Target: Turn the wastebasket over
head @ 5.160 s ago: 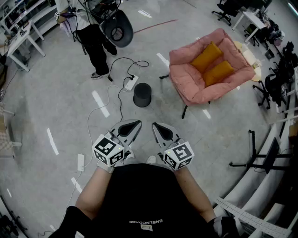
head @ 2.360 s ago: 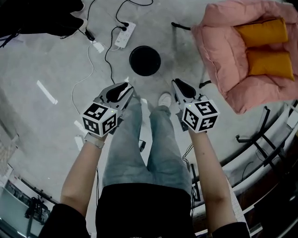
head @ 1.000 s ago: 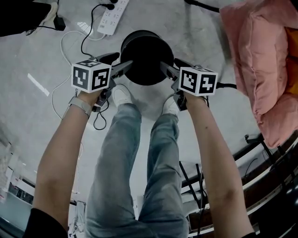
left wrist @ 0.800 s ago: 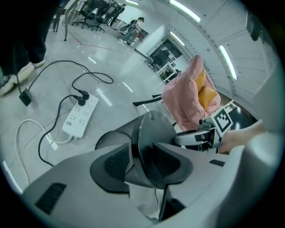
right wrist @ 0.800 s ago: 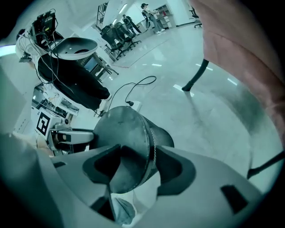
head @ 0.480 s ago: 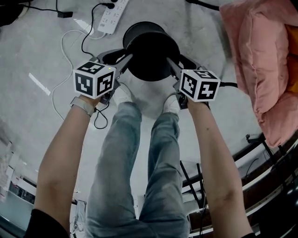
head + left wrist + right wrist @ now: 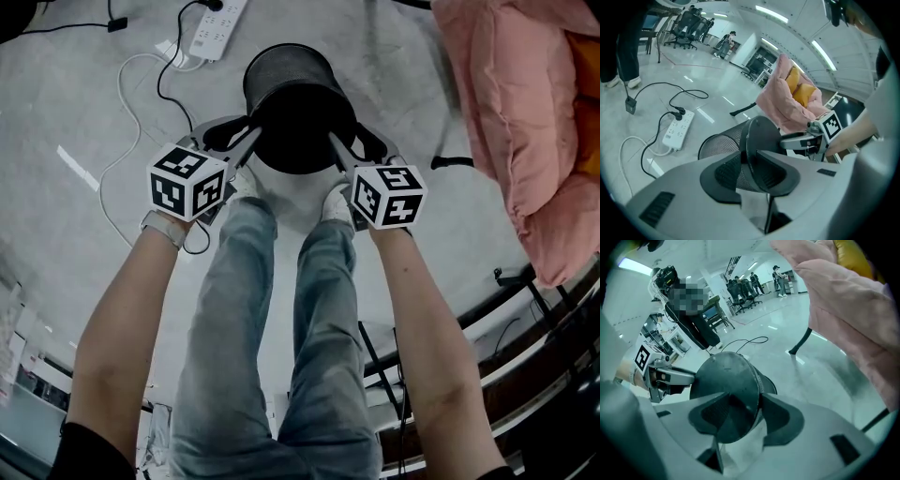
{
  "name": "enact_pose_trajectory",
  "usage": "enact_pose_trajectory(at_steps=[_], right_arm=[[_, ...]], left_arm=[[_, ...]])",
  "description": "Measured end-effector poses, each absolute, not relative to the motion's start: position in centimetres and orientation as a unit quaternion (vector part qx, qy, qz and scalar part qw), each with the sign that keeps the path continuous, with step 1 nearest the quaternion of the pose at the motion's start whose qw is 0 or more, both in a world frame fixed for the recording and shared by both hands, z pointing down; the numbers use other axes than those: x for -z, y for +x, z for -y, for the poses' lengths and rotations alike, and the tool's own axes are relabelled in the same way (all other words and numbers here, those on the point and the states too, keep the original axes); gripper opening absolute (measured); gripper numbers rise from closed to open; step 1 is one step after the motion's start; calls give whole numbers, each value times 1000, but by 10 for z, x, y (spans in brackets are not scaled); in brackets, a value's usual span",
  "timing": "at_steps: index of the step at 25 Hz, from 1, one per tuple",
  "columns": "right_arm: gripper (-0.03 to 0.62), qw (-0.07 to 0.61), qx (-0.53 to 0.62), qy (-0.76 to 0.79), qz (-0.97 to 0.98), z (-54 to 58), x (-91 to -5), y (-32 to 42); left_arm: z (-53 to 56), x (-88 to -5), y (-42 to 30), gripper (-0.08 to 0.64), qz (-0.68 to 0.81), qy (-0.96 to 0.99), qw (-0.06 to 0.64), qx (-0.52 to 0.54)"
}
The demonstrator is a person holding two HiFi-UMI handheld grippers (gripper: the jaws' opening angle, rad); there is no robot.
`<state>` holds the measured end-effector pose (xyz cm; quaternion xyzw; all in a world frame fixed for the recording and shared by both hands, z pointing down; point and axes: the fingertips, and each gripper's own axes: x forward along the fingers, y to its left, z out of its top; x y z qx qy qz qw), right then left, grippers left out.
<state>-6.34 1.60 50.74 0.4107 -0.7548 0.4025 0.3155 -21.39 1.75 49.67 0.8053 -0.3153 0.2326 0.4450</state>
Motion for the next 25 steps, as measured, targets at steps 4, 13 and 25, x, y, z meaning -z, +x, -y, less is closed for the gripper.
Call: enact_pose_trajectory(at_steps=[4,13,25], right_arm=[[216,313,-378,408,770,-23,-501,-58],[216,333,-250,389,822,1,-491,-56],[218,387,-296,362,795,-62,-518,-13]], left_arm=[[-26,-491,-208,101,305,819,421,-243],[-26,-491,-201,101,315,838,358,-266],[-82,-499,-162,91,273,820,428,-265]])
